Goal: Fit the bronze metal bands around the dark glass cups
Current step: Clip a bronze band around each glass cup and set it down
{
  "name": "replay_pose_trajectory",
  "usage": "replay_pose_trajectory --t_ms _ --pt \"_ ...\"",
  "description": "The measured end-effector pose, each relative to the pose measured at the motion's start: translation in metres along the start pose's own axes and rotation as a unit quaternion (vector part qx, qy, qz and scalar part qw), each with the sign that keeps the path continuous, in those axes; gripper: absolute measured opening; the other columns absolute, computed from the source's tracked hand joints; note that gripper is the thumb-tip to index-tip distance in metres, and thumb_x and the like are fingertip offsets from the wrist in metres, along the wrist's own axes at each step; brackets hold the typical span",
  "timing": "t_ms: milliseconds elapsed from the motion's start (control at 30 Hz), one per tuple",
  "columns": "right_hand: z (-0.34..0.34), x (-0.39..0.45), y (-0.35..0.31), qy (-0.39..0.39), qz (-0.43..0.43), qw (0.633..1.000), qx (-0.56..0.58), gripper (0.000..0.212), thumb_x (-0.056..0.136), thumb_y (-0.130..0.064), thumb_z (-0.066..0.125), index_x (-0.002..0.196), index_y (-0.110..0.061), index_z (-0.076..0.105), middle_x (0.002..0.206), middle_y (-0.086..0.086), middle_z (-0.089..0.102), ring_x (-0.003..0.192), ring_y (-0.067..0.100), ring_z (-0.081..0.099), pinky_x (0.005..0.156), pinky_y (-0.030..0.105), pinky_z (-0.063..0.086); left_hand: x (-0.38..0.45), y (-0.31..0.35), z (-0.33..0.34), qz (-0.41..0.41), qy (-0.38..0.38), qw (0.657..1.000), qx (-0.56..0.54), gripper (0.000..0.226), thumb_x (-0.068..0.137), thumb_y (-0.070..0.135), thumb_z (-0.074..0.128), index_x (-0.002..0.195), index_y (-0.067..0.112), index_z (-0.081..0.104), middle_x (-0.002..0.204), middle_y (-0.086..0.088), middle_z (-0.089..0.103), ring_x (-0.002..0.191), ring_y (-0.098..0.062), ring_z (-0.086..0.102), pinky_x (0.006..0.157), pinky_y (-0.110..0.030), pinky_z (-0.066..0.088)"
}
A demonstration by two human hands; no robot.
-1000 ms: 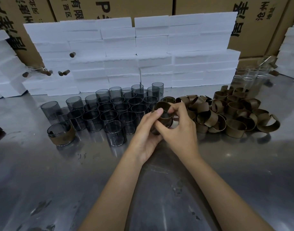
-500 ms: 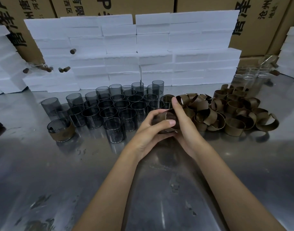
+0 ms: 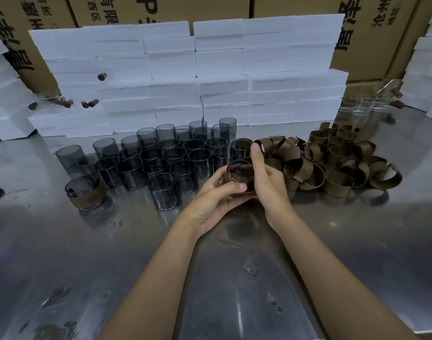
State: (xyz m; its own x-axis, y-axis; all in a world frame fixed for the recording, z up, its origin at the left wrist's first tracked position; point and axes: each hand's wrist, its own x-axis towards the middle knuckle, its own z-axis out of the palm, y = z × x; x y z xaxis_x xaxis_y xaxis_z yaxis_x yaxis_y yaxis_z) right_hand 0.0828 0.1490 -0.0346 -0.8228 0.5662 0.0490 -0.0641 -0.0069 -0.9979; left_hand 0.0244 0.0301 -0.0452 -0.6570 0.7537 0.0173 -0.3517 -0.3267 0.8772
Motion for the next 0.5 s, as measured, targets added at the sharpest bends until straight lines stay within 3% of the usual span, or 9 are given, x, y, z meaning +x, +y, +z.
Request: replay_pose_trajectory --t_ms 100,167,267,333,400,500 --pt "0.0 0.003 0.006 0.027 0.005 0.999 0.021 0.061 0.087 -0.078 0.053 0.08 -0.024 0.082 0.083 -0.003 0.08 0.082 0.004 0.075 0.082 0.029 0.055 0.0 0.0 0.001 -0.01 -0.007 1.0 -0.006 0.064 0.079 -0.004 0.068 0.14 -0.001 0.053 0.137 -0.03 0.057 0.125 -0.037 0.063 0.099 -0.043 0.056" --pt "0.0 0.006 0.009 0.056 0.007 0.997 0.045 0.051 0.094 -0.062 0.06 0.079 -0.018 0.08 0.082 0.001 0.079 0.08 0.008 0.074 0.079 0.031 0.056 0.001 0.001 0.001 -0.012 -0.017 1.0 0.006 0.062 0.08 -0.003 0.068 0.14 0.005 0.056 0.132 -0.024 0.06 0.115 -0.032 0.067 0.094 -0.041 0.058" --pt "-0.001 0.006 0.01 0.05 0.028 0.995 0.084 0.044 0.097 -0.054 0.062 0.091 -0.015 0.08 0.093 0.007 0.08 0.095 0.019 0.076 0.093 0.04 0.059 0.001 0.001 0.003 -0.012 -0.009 1.0 0.005 0.059 0.084 0.005 0.071 0.142 0.009 0.056 0.138 -0.02 0.061 0.118 -0.032 0.067 0.095 -0.044 0.058" --pt "0.0 0.006 0.006 0.037 0.045 0.989 0.133 0.042 0.098 -0.05 0.062 0.101 -0.012 0.079 0.101 0.009 0.08 0.102 0.022 0.075 0.099 0.042 0.057 0.002 0.001 0.006 -0.01 0.026 0.999 -0.018 0.061 0.086 0.023 0.076 0.142 0.011 0.054 0.133 -0.015 0.067 0.121 -0.031 0.067 0.094 -0.046 0.059" --pt "0.003 0.006 0.004 0.035 0.05 0.986 0.158 0.039 0.099 -0.046 0.062 0.107 -0.01 0.076 0.102 0.007 0.079 0.101 0.021 0.075 0.099 0.04 0.057 0.004 0.003 0.011 -0.012 0.084 0.996 -0.004 0.062 0.093 0.046 0.068 0.138 0.006 0.055 0.127 -0.016 0.071 0.119 -0.03 0.068 0.094 -0.046 0.059" --pt "0.011 0.004 0.004 0.03 0.035 0.991 0.127 0.022 0.1 -0.032 0.065 0.107 -0.013 0.072 0.103 0.007 0.074 0.098 0.02 0.071 0.089 0.041 0.058 0.009 0.002 0.012 -0.009 0.19 0.982 -0.011 0.056 0.107 0.044 0.045 0.131 -0.004 0.059 0.123 -0.026 0.07 0.115 -0.037 0.069 0.1 -0.054 0.055"
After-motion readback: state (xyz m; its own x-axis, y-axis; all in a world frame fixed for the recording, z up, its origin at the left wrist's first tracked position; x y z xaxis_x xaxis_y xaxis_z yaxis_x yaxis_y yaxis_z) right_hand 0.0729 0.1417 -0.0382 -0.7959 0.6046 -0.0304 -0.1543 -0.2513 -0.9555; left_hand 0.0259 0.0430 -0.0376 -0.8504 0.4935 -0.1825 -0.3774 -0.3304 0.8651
